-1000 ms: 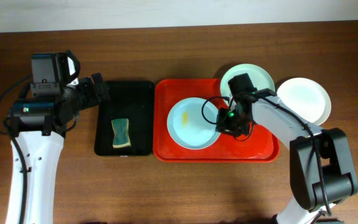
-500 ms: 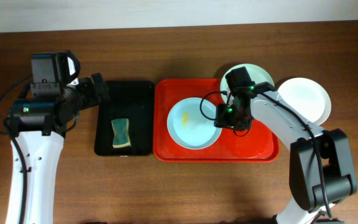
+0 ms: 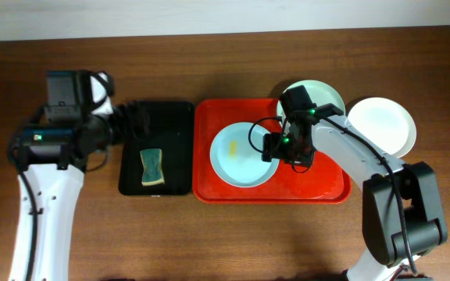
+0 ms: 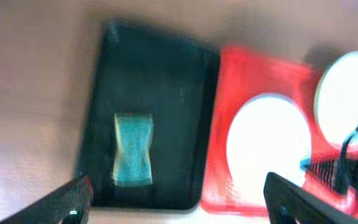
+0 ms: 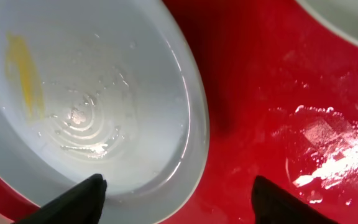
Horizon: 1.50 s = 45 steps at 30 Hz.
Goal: Clean dirty plates on tray and stack at the side
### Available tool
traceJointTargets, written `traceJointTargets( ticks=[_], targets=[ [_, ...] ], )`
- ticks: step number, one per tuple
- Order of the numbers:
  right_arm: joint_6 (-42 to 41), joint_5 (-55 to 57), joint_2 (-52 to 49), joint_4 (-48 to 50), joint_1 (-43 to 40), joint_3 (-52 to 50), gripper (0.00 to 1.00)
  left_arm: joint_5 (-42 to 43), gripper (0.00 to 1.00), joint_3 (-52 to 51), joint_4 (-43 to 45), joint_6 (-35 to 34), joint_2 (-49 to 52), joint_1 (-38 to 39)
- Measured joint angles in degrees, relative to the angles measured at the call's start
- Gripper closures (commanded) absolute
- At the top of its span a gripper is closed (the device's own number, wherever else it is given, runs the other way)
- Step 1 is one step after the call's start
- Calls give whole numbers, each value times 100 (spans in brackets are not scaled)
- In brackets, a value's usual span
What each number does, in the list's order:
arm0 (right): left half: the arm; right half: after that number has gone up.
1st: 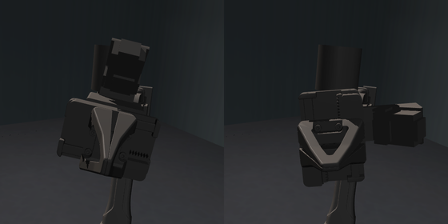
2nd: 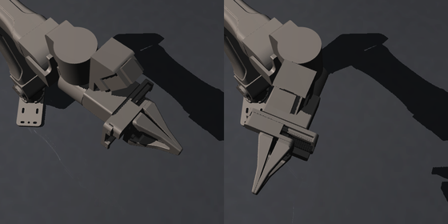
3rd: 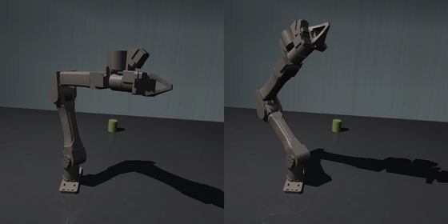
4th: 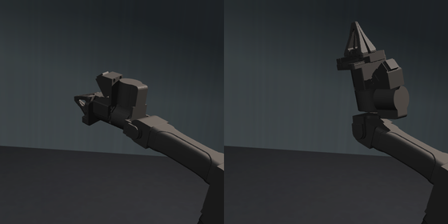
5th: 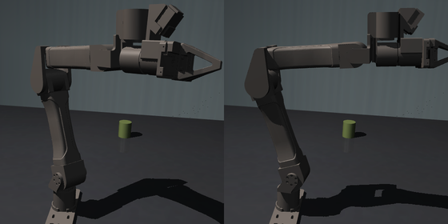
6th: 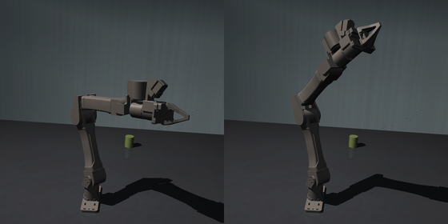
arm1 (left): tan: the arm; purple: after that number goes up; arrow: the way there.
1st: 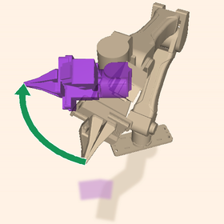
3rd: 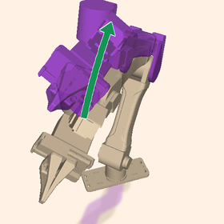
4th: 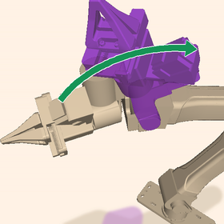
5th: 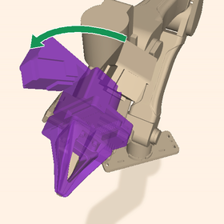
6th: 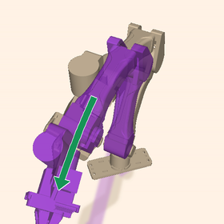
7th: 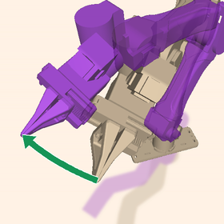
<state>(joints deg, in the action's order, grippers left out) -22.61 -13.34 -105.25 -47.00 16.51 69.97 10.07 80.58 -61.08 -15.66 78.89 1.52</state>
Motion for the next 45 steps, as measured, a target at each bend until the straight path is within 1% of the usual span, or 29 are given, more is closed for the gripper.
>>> traceJointTargets(
  ticks=[4, 5, 6, 7, 8, 10, 11, 13, 17, 18, 21, 27, 30, 35, 45],
  targets=[
    [11, 0, 0, -13, 0, 0, 32, -160, 2, -922, -28, -17, 181, 538],
    [11, 0, 0, -11, 0, 0, 32, -223, 6, -1062, 17, -20, 249, 592],
    [9, 2, 0, -13, 0, 0, 32, -275, 30, -1156, 68, -17, 315, 616],
    [11, 0, 0, -11, 0, 0, 32, -337, 49, -1200, 136, -13, 385, 621],
    [9, 0, 0, -17, 0, 0, 32, -374, 53, -1202, 203, -7, 431, 619],
    [9, 0, 0, -48, 0, 0, 32, -463, 54, -1202, 315, 17, 466, 619],
    [9, 0, 0, -59, 0, 0, 32, -535, 57, -1202, 374, 39, 498, 619],
    [9, 0, 0, -61, 0, 0, 32, -713, 58, -1207, 439, 31, 627, 629],
    [11, 2, 0, -61, 0, 0, 32, -986, 58, -1246, 671, 44, 1228, 629],
    [13, 2, 0, -59, 0, 0, 32, -1025, 61, -1257, 765, 42, 1405, 629],
    [9, 2, 0, -66, 0, 0, 32, -1104, 61, -1290, 1001, 44, 1910, 629],
    [13, 2, 0, -61, 0, 0, 31, -1384, 72, -1305, 1217, 48, 2227, 629],
    [11, 2, 0, -59, 0, 0, 32, -1451, 74, -1320, 1298, 44, 2227, 629],
    [9, 2, 0, -57, 0, 0, 31, -1462, 74, -1558, 1519, 44, 2227, 629],
    [11, 2, 0, -57, 0, 0, 31, -1370, 68, -1716, 1596, 44, 2256, 629]
  ],
)
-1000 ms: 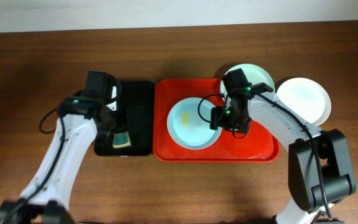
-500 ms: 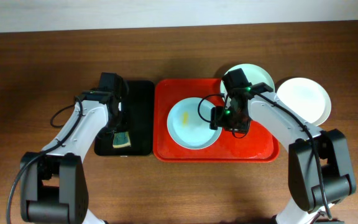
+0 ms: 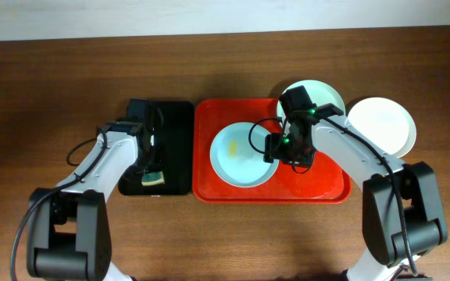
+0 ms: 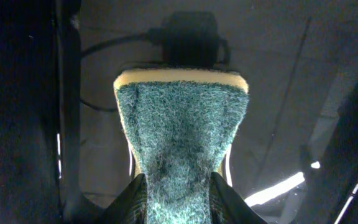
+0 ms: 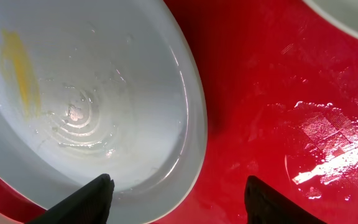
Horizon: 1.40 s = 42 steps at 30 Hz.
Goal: Clean dirty plates on tray and stack at the side
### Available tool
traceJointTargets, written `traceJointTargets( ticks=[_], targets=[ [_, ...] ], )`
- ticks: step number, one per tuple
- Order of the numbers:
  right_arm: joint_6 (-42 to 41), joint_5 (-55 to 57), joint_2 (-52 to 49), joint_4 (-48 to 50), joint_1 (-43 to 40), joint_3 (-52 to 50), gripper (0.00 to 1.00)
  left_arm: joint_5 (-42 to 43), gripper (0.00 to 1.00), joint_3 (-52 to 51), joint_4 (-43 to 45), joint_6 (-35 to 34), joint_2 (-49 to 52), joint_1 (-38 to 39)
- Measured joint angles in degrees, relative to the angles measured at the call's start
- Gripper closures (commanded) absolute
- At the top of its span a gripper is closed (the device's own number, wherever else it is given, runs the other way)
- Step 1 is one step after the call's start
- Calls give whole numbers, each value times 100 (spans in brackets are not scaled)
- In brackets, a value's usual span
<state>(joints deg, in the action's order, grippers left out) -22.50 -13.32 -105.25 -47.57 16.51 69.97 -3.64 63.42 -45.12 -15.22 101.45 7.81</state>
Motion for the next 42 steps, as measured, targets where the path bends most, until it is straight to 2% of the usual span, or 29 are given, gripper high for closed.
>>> traceJointTargets(
  ticks=[1, 3, 4, 5, 10, 11, 13, 14, 15, 17, 18, 22, 27, 37, 42],
  targets=[
    [0, 0, 0, 0, 0, 0, 31, 7, 69, 0, 2, 0, 48, 0],
    [-2, 0, 0, 0, 0, 0, 32, 17, 86, 0, 31, 0, 162, 0],
    [-4, 0, 0, 0, 0, 0, 31, 20, 98, 0, 59, 15, 227, 0],
    [0, 0, 0, -2, 0, 0, 31, 17, 100, 0, 79, 15, 295, 0],
    [2, 0, 0, 0, 0, 0, 34, 20, 100, 17, 42, 7, 345, 0],
    [2, 0, 0, 0, 0, 0, 40, 22, 100, 42, 9, 26, 345, 0],
    [33, 2, 0, 0, 0, 0, 61, 24, 100, 68, -37, 68, 289, 0],
    [11, 2, 0, -7, 0, 0, 62, 24, 100, 68, -76, 90, 192, 0],
    [-11, -2, 0, -17, 0, 0, 61, 26, 100, 68, -83, 92, 57, 0],
    [-9, 2, 0, -55, 4, 0, 36, 37, 100, 70, -50, 94, -354, 0],
    [-7, 2, 0, -68, 9, 0, 33, 39, 100, 76, -17, 94, -621, 0],
    [-2, 4, 0, -61, 114, -2, 38, 39, 100, 170, 42, 109, -1781, 0],
    [-4, 96, 0, 348, 348, -155, 44, 39, 100, 208, 35, 162, -2544, 63],
    [-4, 450, 4, 782, 374, -400, 40, 42, 100, 205, -105, 599, -2579, 221],
    [-15, 361, 4, 866, 374, -400, 47, 44, 100, 205, -105, 651, -2579, 221]
  ],
)
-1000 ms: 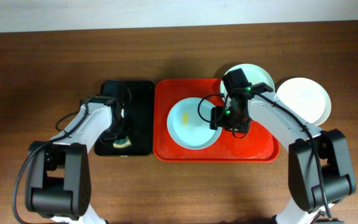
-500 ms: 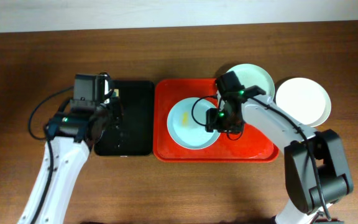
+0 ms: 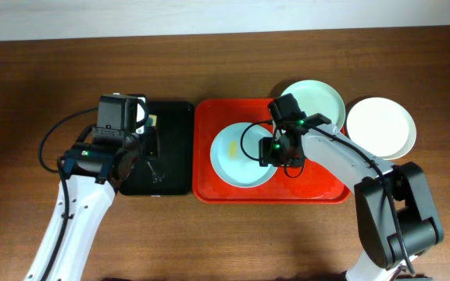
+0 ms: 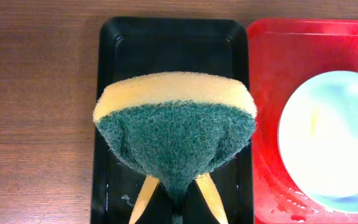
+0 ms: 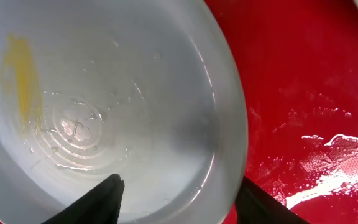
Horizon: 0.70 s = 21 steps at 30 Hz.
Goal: Clean dirty plates on tray and stack at the side
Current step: 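Grasp the sponge with the left gripper and lift it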
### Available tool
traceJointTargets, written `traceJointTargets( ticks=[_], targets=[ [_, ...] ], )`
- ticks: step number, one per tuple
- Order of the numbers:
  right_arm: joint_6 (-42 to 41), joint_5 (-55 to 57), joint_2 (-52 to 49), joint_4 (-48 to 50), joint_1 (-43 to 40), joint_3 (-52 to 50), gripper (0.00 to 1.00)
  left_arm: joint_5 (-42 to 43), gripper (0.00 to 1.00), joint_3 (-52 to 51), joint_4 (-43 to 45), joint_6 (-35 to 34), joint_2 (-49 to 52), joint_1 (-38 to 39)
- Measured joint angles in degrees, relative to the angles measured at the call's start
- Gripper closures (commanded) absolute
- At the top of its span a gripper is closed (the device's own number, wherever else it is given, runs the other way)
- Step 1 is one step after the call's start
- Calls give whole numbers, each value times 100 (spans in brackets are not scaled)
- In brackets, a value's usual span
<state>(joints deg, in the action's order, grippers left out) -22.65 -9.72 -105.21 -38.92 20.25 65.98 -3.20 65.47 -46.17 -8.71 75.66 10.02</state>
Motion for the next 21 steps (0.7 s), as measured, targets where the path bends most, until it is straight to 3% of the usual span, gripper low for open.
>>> traceJointTargets(
  ticks=[8, 15, 21],
  targets=[
    [4, 131, 0, -90, -2, 0, 60, 0, 100, 0, 0, 17, 0, 0],
    [7, 219, 0, -59, -2, -46, 83, 0, 100, 0, 0, 17, 0, 0],
    [0, 238, 0, 68, -2, -120, 79, 0, 100, 0, 0, 17, 0, 0]
  ],
)
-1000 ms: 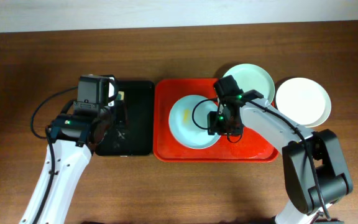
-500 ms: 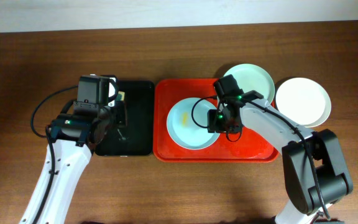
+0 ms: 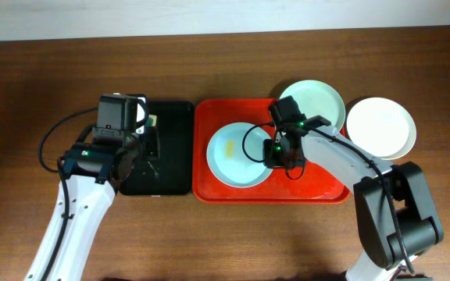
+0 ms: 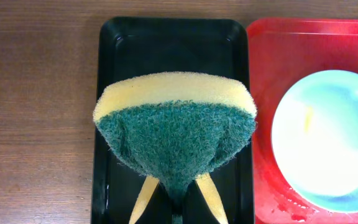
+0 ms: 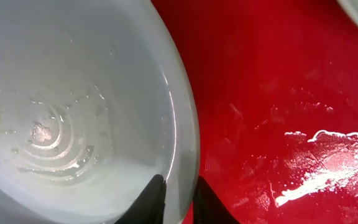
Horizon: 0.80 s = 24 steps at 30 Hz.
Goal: Clean dirty plates on tray and stack at the side
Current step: 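Grasp the sponge with the left gripper and lift it, then move the sponge onto the blue plate and scrub it with the left gripper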
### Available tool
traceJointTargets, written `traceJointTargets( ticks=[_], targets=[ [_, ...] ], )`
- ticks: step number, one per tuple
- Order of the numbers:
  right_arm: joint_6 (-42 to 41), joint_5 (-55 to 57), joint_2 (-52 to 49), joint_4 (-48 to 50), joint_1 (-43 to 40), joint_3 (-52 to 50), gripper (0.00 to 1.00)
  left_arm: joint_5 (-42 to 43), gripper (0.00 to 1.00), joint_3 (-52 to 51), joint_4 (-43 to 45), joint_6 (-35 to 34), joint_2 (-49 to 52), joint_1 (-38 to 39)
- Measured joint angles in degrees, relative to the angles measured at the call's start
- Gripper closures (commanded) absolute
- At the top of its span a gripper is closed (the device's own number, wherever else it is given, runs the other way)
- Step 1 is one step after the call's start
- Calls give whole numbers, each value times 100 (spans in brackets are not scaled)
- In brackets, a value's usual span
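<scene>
A pale blue plate (image 3: 237,154) with a yellow smear (image 3: 228,150) lies on the red tray (image 3: 319,187). My right gripper (image 3: 274,152) is shut on its right rim. In the right wrist view both fingers (image 5: 156,193) pinch that plate's (image 5: 73,124) edge. My left gripper (image 3: 148,134) hangs over the black tray (image 3: 170,168), shut on a yellow-and-green sponge (image 4: 176,130). The sponge's green scouring side faces the left wrist camera and is squeezed between the jaws of my left gripper (image 4: 177,186). The plate (image 4: 328,146) shows to its right.
A pale green plate (image 3: 319,97) rests at the red tray's back right corner. A white plate (image 3: 380,125) sits on the wooden table to the right of the tray. The black tray stands right against the red tray's left side.
My right gripper, open astride the blue plate's right rim before, is now shut on it, and the plate sits slightly further left. The left arm and sponge have not moved.
The sponge lay in the black tray with my left gripper open above it, and my right gripper stood open by the plate's rim. Then the left gripper was down on the sponge. Then it held the sponge above the tray. Now the right gripper grips the plate.
</scene>
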<state>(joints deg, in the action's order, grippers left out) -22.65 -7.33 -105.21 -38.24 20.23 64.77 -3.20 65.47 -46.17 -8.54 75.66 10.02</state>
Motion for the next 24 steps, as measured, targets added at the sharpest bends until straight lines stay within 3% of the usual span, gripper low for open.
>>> traceJointTargets(
  ticks=[3, 9, 10, 11, 12, 14, 19, 24],
  targets=[
    [-9, 2, 0, 46, 0, -2, 96, 0, 100, 0, 0, 0, 0, 0],
    [-26, 0, 0, 116, 0, -7, 96, 0, 100, 0, 13, 0, 258, 0],
    [-28, -2, 0, 129, 0, -9, 89, 0, 100, 0, 15, 0, 306, 0],
    [-26, 0, 0, 144, 0, -9, 70, 0, 100, 0, 31, 0, 376, 0],
    [-20, 2, 0, 157, 0, -9, 62, 0, 100, 0, 57, 0, 428, 0],
    [-24, 0, 0, 173, 0, -9, 62, 17, 100, 0, 109, 4, 538, 0],
    [-68, 0, 0, 192, 0, -9, 96, 256, 100, 2, 175, 116, 590, 0],
    [-439, -17, 0, 247, 0, -9, 96, 343, 100, 787, -426, 149, 1043, 0]
  ],
)
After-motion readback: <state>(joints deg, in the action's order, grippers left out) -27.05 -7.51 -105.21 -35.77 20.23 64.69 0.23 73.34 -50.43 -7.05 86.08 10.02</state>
